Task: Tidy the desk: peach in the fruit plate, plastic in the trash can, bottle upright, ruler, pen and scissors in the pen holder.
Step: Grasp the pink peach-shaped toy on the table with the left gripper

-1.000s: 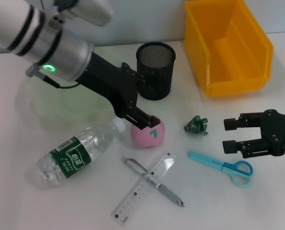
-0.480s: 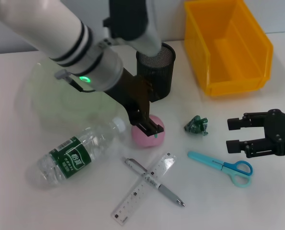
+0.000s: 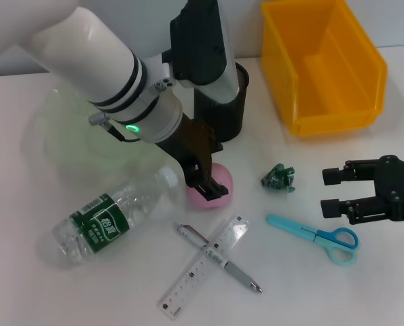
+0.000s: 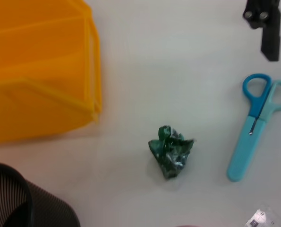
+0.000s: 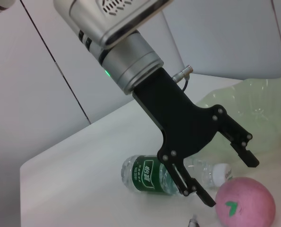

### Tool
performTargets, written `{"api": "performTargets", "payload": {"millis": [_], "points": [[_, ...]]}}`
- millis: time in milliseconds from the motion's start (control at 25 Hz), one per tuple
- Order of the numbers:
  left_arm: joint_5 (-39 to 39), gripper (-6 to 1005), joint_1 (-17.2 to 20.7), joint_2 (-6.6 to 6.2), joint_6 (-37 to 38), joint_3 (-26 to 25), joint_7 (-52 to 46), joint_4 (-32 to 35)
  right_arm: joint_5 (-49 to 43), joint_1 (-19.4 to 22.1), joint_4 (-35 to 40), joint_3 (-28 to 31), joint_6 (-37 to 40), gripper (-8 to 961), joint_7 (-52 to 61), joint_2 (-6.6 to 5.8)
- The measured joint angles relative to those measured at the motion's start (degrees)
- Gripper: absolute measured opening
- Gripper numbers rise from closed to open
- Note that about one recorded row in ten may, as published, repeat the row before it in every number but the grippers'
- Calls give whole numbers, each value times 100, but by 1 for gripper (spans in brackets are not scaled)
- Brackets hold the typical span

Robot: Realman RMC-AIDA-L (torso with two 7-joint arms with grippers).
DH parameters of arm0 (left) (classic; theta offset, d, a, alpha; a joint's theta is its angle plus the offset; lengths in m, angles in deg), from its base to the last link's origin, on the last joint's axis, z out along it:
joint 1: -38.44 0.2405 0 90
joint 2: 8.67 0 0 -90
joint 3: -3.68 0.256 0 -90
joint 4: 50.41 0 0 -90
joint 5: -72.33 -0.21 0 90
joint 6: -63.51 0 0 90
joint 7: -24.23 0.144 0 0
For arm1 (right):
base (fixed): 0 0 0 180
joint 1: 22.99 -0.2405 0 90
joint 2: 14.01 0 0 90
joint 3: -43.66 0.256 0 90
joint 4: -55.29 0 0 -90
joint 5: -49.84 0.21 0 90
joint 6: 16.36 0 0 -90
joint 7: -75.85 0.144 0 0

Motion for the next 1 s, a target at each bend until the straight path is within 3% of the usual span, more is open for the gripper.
{"api": "performTargets", "payload": {"millis": [160,1000], "points": [[-22,752,-15,-2,-286,348,-168,-115,-4,-13,-5,-1,-9,782,1,1],[157,735,-39,-2,-715,860,-219,-429,-12,-26,-18,0,-85,781,2,2]]}}
